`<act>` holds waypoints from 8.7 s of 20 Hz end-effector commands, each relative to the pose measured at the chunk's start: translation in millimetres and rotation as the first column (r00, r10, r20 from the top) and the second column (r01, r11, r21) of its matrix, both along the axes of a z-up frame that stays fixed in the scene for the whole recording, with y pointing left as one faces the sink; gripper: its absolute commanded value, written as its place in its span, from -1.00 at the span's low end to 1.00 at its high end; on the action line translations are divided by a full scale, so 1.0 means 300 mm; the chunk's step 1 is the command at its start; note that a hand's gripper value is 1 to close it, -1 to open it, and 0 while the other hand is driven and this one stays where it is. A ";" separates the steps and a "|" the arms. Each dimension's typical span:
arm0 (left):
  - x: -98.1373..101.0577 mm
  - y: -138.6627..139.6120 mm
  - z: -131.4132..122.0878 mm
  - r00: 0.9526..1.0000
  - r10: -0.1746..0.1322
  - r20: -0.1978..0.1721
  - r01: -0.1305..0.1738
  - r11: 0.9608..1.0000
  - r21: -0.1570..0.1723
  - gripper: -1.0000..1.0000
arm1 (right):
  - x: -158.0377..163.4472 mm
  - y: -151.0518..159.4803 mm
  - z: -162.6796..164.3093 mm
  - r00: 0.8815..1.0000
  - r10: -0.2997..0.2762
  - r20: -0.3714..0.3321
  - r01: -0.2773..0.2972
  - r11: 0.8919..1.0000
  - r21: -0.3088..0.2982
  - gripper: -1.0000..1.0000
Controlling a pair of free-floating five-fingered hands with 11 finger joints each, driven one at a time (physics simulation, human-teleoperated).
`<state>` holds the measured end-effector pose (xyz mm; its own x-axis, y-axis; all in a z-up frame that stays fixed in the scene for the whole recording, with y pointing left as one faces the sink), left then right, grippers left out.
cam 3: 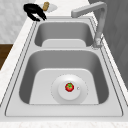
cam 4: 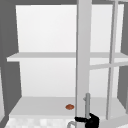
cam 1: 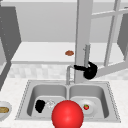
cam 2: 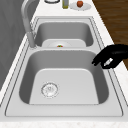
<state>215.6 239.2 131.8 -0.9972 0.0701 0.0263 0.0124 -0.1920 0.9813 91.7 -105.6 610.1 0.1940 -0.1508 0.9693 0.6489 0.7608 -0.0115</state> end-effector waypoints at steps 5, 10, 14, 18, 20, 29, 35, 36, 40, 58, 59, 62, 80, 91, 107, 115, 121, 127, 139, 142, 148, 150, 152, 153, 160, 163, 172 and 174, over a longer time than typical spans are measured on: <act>0.000 0.000 0.000 1.000 0.000 0.000 0.000 1.000 0.000 0.00 | -0.112 -0.141 -0.050 0.999 0.043 -0.019 -0.043 0.999 0.007 1.00; 0.000 0.000 0.000 1.000 0.000 0.000 0.000 1.000 0.000 0.00 | -0.175 -0.207 -0.057 0.995 0.099 -0.006 -0.099 0.995 0.013 1.00; 0.000 0.000 0.000 1.000 0.000 0.000 0.000 1.000 0.000 0.00 | -0.214 -0.263 -0.061 0.990 0.142 0.008 -0.142 0.990 0.022 1.00; 0.000 0.000 0.000 1.000 0.000 0.000 0.000 1.000 0.000 0.00 | -0.250 -0.312 -0.060 0.983 0.181 0.023 -0.181 0.983 0.024 1.00; 0.000 0.000 0.000 1.000 0.000 0.000 0.000 1.000 0.000 0.00 | -0.267 -0.341 -0.056 0.979 0.199 0.037 -0.200 0.980 0.023 1.00; 0.000 0.000 0.000 1.000 0.000 0.000 0.000 1.000 0.000 0.00 | -0.349 -0.460 -0.052 0.956 0.286 0.072 -0.288 0.957 0.020 1.00; 0.000 0.000 0.000 1.000 0.000 0.000 0.000 1.000 0.000 0.00 | -0.401 -0.547 -0.055 0.935 0.343 0.088 -0.346 0.938 0.025 1.00; 0.000 0.000 0.000 1.000 0.000 0.000 0.000 1.000 0.000 0.00 | -0.410 -0.562 -0.056 0.931 0.352 0.091 -0.356 0.934 0.026 1.00; 0.000 0.000 0.000 1.000 0.000 0.000 0.000 1.000 0.000 0.00 | -0.445 -0.626 -0.060 0.914 0.393 0.101 -0.397 0.917 0.028 1.00; 0.000 0.000 0.000 1.000 0.000 0.000 0.000 1.000 0.000 0.00 | -0.574 -0.969 -0.088 0.802 0.576 0.155 -0.588 0.808 0.043 1.00; 0.000 0.000 0.000 1.000 0.000 0.000 0.000 1.000 0.000 0.00 | -0.579 -0.990 -0.090 0.795 0.586 0.159 -0.599 0.800 0.044 1.00; 0.000 0.000 0.000 1.000 0.000 0.000 0.000 1.000 0.000 0.00 | -0.593 -1.056 -0.098 0.770 0.614 0.173 -0.629 0.776 0.048 1.00; 0.000 0.000 0.000 1.000 0.000 0.000 0.000 1.000 0.000 0.00 | -0.630 -1.480 -0.151 0.596 0.750 0.287 -0.794 0.604 0.070 1.00; 0.000 0.000 0.000 1.000 0.000 0.000 0.000 1.000 0.000 0.00 | -0.592 -1.757 -0.172 0.444 0.819 0.363 -0.888 0.457 0.056 1.00; 0.000 0.000 0.000 1.000 0.000 0.000 0.000 1.000 0.000 0.00 | -0.477 -2.152 -0.227 0.258 0.868 0.424 -0.965 0.250 0.075 -1.00; 0.000 0.000 0.000 1.000 0.000 0.000 0.000 1.000 0.000 0.00 | -0.448 -2.355 -0.320 0.227 0.872 0.433 -0.973 0.218 0.070 -1.00; 0.000 0.000 0.000 1.000 0.000 0.000 0.000 1.000 0.000 0.00 | -0.396 -2.438 -0.447 0.169 0.898 0.407 -0.985 0.168 0.039 -1.00; 0.000 0.000 0.000 1.000 0.000 0.000 0.000 1.000 0.000 0.00 | -0.354 -2.503 -0.542 0.138 0.910 0.391 -0.986 0.164 -0.034 -1.00; 0.000 0.000 0.000 1.000 0.000 0.000 0.000 1.000 0.000 0.00 | -0.210 -2.498 -0.712 0.023 0.937 0.348 -0.995 0.056 -0.085 -1.00; 0.000 0.000 0.000 1.000 0.000 0.000 0.000 1.000 0.000 0.00 | -0.179 -2.488 -0.751 -0.002 0.945 0.327 -0.996 0.028 -0.088 -1.00; 0.000 0.000 0.000 1.000 0.000 0.000 0.000 1.000 0.000 0.00 | -0.104 -2.417 -0.858 -0.029 0.950 0.312 -0.997 -0.006 -0.076 -1.00; 0.000 0.000 0.000 1.000 0.000 0.000 0.000 1.000 0.000 0.00 | -0.079 -2.391 -0.892 -0.032 0.952 0.303 -0.998 -0.011 -0.069 -1.00; 0.000 0.000 0.000 1.000 0.000 0.000 0.000 1.000 0.000 0.00 | -0.063 -2.363 -0.916 -0.020 0.960 0.281 -0.999 -0.009 -0.043 -1.00; 0.000 0.000 0.000 1.000 0.000 0.000 0.000 1.000 0.000 0.00 | -0.051 -2.348 -0.930 -0.016 0.963 0.268 -0.999 -0.005 -0.040 -1.00; 0.000 0.000 0.000 1.000 0.000 0.000 0.000 1.000 0.000 0.00 | 0.015 -2.265 -1.008 -0.013 0.991 0.133 -1.000 -0.011 -0.013 -1.00; 0.000 0.000 0.000 1.000 0.000 0.000 0.000 1.000 0.000 0.00 | 0.034 -2.232 -1.036 -0.019 0.998 0.063 -1.000 -0.018 -0.009 -1.00; 0.000 0.000 0.000 1.000 0.000 0.000 0.000 1.000 0.000 0.00 | 0.056 -2.159 -1.057 -0.029 0.992 -0.123 -0.997 -0.038 -0.072 -1.00; 0.000 0.000 0.000 1.000 0.000 0.000 0.000 1.000 0.000 0.00 | 0.057 -2.155 -1.060 -0.028 0.988 -0.149 -0.995 -0.041 -0.086 -1.00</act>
<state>215.6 239.2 131.8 -0.9972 0.0701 0.0263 0.0124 -0.1920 0.9813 107.9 -755.6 291.9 0.1500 0.2409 0.9589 -0.7606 0.6478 -0.0437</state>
